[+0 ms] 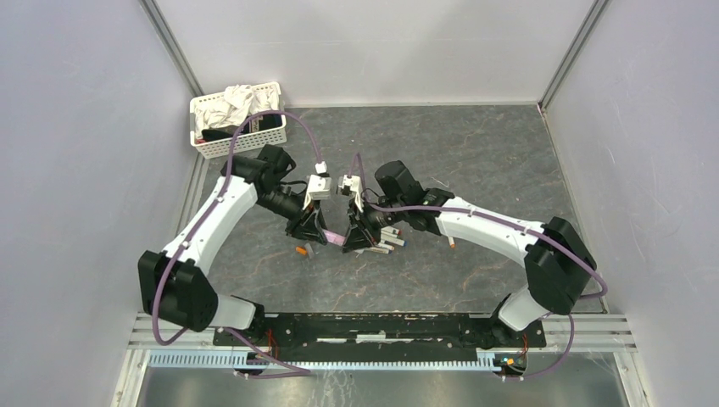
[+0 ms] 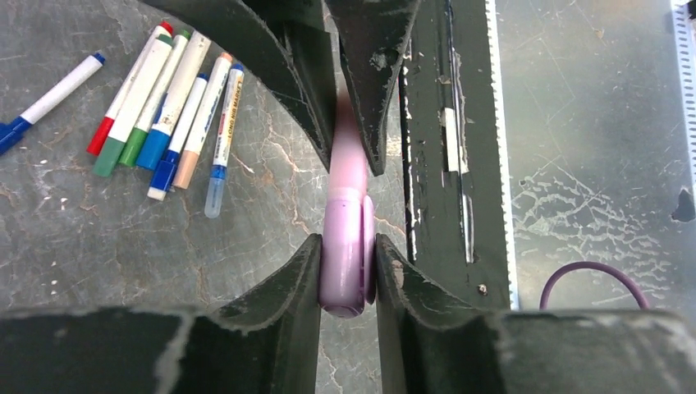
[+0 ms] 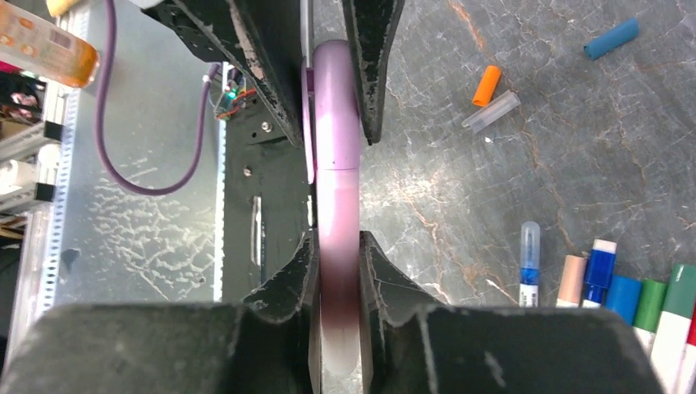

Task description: Open the pen caps

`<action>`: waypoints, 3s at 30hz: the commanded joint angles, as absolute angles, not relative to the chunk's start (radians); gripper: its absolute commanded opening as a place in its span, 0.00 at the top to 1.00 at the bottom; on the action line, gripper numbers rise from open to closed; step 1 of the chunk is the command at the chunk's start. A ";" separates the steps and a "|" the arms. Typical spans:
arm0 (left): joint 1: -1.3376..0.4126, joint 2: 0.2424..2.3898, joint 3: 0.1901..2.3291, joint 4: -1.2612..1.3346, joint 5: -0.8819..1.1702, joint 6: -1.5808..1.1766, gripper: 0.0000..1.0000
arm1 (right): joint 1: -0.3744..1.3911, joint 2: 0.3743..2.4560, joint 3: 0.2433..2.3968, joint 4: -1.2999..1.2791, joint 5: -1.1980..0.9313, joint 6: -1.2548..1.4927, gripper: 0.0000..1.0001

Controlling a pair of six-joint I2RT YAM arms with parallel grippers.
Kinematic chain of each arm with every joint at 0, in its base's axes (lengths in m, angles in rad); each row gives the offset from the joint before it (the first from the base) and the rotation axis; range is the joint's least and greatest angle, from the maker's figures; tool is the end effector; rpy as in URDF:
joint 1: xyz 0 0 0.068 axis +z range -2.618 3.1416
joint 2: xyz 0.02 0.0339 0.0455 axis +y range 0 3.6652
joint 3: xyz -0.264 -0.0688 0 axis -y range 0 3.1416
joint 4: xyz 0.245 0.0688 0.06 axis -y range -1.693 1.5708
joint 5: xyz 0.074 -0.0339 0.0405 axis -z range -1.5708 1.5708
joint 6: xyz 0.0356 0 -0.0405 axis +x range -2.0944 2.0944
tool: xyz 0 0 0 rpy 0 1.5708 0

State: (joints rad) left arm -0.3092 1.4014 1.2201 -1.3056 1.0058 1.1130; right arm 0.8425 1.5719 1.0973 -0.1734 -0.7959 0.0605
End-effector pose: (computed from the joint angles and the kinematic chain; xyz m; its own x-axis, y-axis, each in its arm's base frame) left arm 0.2148 -0.1002 0.2958 -0.2129 0.5722 -0.7920 0.9533 -0.0561 -0.2968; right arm 0.2103 0.2740 0.2592 -0.4555 -0.4472 -0.7698 -0.8754 0.0677 0.4787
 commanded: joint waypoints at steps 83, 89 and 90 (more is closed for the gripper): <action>-0.312 1.678 0.997 -0.608 0.558 0.878 0.67 | 0.025 1.499 0.738 -0.193 0.157 0.224 0.61; -0.311 1.652 1.009 -0.628 0.564 0.878 0.62 | 0.025 1.476 0.749 -0.229 0.190 0.222 0.56; -0.311 1.644 1.015 -0.634 0.568 0.879 0.61 | 0.025 1.469 0.754 -0.238 0.203 0.224 0.57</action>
State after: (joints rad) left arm -0.3073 1.6913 0.9787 -0.6296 0.5522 0.9054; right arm 0.0280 1.4933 0.7380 -0.2081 0.1383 0.2134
